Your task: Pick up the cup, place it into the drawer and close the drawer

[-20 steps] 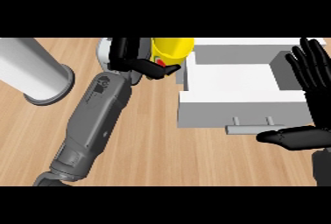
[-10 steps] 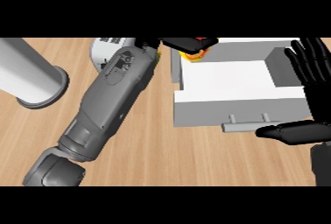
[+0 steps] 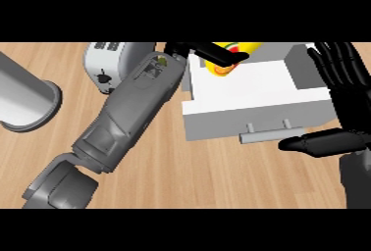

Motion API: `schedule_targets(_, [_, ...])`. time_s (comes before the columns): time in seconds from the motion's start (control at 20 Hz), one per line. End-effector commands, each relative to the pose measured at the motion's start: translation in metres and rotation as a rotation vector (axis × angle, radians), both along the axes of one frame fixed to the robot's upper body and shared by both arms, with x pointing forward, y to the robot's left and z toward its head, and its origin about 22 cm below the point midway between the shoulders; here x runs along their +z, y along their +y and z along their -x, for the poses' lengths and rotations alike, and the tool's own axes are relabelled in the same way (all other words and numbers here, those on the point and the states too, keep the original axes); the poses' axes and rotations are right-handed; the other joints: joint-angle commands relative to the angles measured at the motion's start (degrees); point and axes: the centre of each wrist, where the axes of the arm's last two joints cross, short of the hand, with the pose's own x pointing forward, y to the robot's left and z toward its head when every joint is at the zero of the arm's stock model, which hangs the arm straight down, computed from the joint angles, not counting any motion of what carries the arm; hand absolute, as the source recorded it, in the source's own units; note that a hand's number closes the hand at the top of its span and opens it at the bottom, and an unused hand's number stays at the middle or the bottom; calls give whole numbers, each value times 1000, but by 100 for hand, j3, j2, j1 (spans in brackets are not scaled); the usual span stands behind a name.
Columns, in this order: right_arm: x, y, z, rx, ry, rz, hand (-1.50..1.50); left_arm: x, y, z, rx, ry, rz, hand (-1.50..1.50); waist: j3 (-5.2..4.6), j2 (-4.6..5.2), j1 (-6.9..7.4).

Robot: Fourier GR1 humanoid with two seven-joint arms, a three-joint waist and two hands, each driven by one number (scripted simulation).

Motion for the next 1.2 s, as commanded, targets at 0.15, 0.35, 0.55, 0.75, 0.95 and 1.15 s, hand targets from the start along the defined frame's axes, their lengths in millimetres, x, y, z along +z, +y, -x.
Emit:
schedule_targets(0.15, [4, 19, -11, 40, -23, 16, -150, -23, 1, 3, -60, 102, -131, 150, 1, 74, -310])
schedule_targets(0.35, [10, 16, -10, 97, -43, 0, -150, -39, 7, 6, -63, 97, -126, -150, 1, 108, -446])
schedule_targets(0.55, [12, 33, -9, 228, -23, -14, -150, -47, 11, 8, -42, 90, -5, -150, -5, 147, -613])
schedule_targets(0.75, [11, 53, -12, 429, -15, 4, 150, -32, 5, 9, -84, 33, 143, -150, -10, 171, -587])
schedule_targets(0.95, [7, 65, -7, 617, 53, 68, 150, -23, 3, 9, -104, -35, 265, -150, -16, 91, -430])
schedule_targets(1.15, [3, 41, 0, 649, 177, 377, 150, -23, 4, 8, -43, -64, 310, -150, -15, 17, -293])
